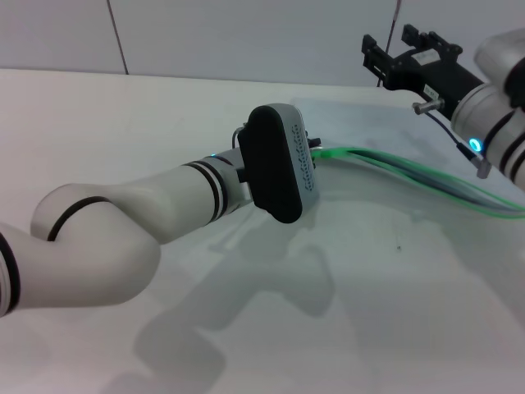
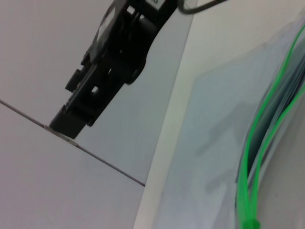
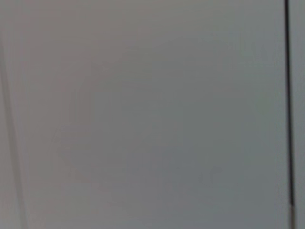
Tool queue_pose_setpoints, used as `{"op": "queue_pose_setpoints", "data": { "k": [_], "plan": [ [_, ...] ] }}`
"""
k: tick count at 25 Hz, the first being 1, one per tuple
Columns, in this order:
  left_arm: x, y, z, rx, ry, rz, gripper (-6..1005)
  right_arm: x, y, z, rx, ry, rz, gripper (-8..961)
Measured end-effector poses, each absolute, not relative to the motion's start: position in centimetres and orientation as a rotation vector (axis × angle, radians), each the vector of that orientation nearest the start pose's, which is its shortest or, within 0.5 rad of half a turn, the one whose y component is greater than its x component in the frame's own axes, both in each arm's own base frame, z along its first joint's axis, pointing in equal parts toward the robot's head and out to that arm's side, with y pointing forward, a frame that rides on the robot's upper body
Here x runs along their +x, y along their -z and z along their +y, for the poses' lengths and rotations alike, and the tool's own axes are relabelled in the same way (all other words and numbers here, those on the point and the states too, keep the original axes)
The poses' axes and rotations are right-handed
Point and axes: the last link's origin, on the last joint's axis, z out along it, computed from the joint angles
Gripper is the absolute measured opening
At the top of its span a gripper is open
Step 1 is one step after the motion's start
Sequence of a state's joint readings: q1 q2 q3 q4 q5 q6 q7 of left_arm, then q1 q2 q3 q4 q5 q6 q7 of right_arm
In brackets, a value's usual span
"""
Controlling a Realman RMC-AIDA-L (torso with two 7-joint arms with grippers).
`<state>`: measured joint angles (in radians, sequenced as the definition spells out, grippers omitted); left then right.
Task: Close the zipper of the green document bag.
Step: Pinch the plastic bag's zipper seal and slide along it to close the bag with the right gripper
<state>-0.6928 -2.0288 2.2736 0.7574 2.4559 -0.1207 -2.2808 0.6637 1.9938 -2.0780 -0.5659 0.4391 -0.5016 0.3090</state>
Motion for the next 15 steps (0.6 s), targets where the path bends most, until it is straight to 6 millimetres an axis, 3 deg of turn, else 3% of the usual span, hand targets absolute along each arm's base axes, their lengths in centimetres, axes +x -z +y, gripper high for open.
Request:
{"op": "queue_pose_setpoints", "data": {
  "k": [10, 15],
  "plan": [
    [-16.3, 11.8, 39.7, -2.264, -0.030, 0.398, 55, 19.1, 3.6, 42.1, -2.209, -0.728, 0.487, 679],
    [-15.9, 11.4, 39.8, -2.264, 0.005, 0.349, 54, 19.6, 2.9, 41.3, -2.306, -0.766, 0.384, 675]
  ]
}}
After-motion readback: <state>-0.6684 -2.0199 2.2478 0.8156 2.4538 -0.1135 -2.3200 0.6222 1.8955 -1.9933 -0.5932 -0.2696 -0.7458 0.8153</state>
